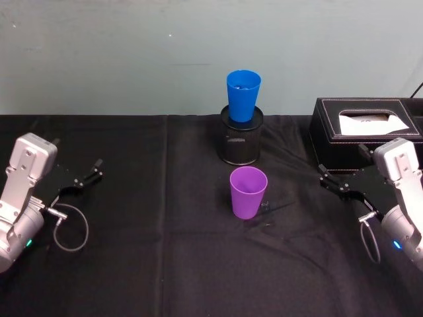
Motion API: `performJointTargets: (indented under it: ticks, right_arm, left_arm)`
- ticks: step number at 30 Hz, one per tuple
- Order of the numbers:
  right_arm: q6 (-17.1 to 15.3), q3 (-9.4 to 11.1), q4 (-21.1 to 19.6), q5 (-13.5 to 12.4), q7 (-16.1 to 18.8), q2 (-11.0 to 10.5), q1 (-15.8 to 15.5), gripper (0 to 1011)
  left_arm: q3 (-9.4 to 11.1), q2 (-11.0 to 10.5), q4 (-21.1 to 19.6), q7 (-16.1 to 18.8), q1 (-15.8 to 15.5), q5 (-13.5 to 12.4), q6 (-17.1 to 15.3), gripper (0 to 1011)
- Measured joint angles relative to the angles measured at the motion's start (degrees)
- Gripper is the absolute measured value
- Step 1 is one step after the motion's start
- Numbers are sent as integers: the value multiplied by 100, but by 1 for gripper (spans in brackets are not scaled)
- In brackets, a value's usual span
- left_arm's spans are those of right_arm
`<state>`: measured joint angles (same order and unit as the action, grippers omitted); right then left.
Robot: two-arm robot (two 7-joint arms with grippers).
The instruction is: Pick up one cup with a gripper and tap it against the other cup.
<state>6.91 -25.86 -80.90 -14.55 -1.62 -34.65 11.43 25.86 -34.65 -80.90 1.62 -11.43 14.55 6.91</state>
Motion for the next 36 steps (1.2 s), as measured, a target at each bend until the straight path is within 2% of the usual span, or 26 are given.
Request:
performJointTargets:
  ticks: [17,19,26,31,36]
  right_arm:
    - [0,0,0,0,0,0,0,1003]
    - [9,13,-56,-56,60,14,-87,1003]
    - [152,-137,-333,-319,562,218,-568,1003]
    - [203,-250,-383,-433,824,433,-673,1003]
    - [265,-279,-266,-563,1031,692,-612,1003]
  left_arm:
    - [0,0,0,0,0,0,0,1000]
    - [0,0,0,0,0,0,0,1000]
    - [0,0,0,0,0,0,0,1000]
    - [0,0,0,0,0,0,0,1000]
    - [0,0,0,0,0,0,0,1000]
